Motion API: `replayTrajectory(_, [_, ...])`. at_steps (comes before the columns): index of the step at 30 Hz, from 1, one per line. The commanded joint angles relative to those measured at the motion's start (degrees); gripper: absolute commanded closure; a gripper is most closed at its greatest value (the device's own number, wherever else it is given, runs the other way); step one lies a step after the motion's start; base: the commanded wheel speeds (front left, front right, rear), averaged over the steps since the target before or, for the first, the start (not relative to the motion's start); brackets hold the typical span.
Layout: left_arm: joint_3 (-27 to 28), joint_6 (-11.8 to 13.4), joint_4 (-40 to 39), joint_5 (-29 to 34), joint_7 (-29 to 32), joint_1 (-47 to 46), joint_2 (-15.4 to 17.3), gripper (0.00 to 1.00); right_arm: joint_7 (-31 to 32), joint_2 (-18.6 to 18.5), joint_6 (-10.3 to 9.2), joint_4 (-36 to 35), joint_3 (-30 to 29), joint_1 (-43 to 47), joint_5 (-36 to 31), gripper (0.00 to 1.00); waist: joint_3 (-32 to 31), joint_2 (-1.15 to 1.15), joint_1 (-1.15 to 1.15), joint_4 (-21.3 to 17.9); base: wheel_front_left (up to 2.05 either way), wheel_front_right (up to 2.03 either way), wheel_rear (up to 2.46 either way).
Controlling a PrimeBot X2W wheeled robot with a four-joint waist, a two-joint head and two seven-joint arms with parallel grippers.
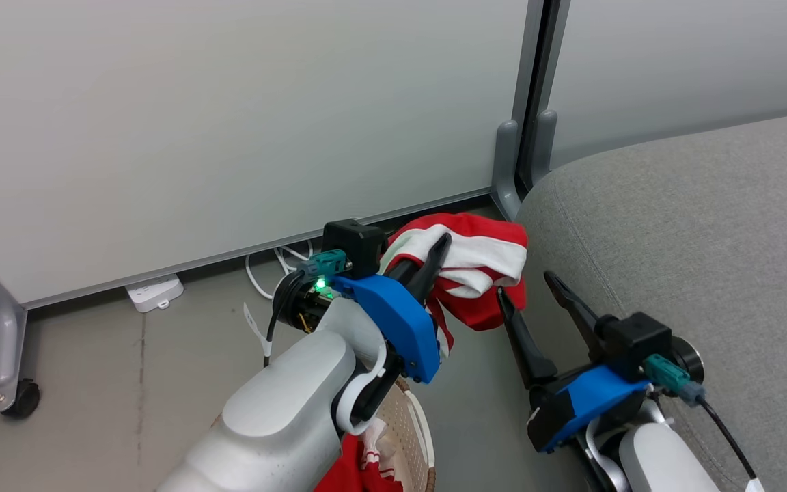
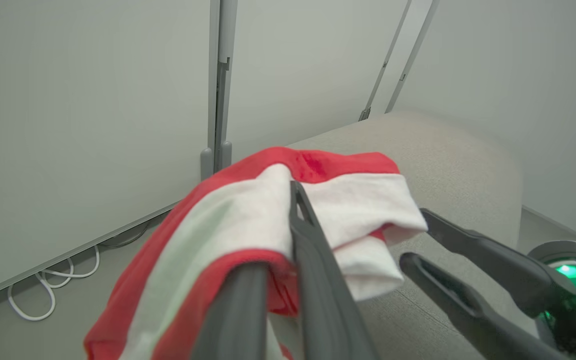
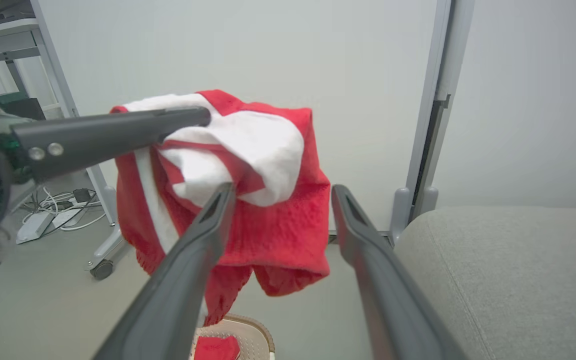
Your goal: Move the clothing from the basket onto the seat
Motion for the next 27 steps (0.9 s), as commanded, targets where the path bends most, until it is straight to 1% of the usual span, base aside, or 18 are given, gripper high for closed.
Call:
replayTrajectory(1, [-0.27,0.26,0.19,-0.51,-0.41,-1.09,0.16,1.0,0.49,-0.18,-0.03,0.81,0.26,-1.91,-0.91,0.0,0.23,0.0,0.0,0.03,0.0,0.0,0.0])
replayTrajectory(10, [-2.61,0.13,0.57,-2.45,-1.28,-2.01,0.15,1.0,1.41,-0.17,-0.03,8.69,0.63,-9.78,-2.5,0.0,1.04,0.0,0.0,0.78,0.0,0.0,0.0])
replayTrajectory(17, [-4.09,-0.15,1.01,-3.97,-1.69,-2.45,0.14,1.0,0.36,-0.13,-0.02,15.43,3.16,-15.36,-1.78,0.0,1.0,0.0,0.0,1.53,0.0,0.0,0.0])
replayTrajectory(18, [-4.47,-0.13,1.16,-4.33,-1.99,-2.56,0.14,1.0,0.05,-0.15,-0.03,16.98,3.78,-16.4,-1.32,0.92,0.95,0.0,0.0,1.69,0.0,0.0,0.0])
replayTrajectory(19, [-4.66,-0.15,1.27,-4.57,-2.06,-2.64,0.12,1.0,-0.15,-0.14,-0.02,17.67,4.13,-16.82,-1.15,1.0,0.92,0.0,0.0,1.77,0.0,0.0,0.0])
replayTrajectory(27, [-5.53,0.0,2.26,-5.62,-3.23,-3.14,0.14,1.0,-2.15,-0.16,-0.03,20.86,5.33,-17.69,0.22,1.0,0.61,0.0,0.0,1.67,0.0,0.0,0.0])
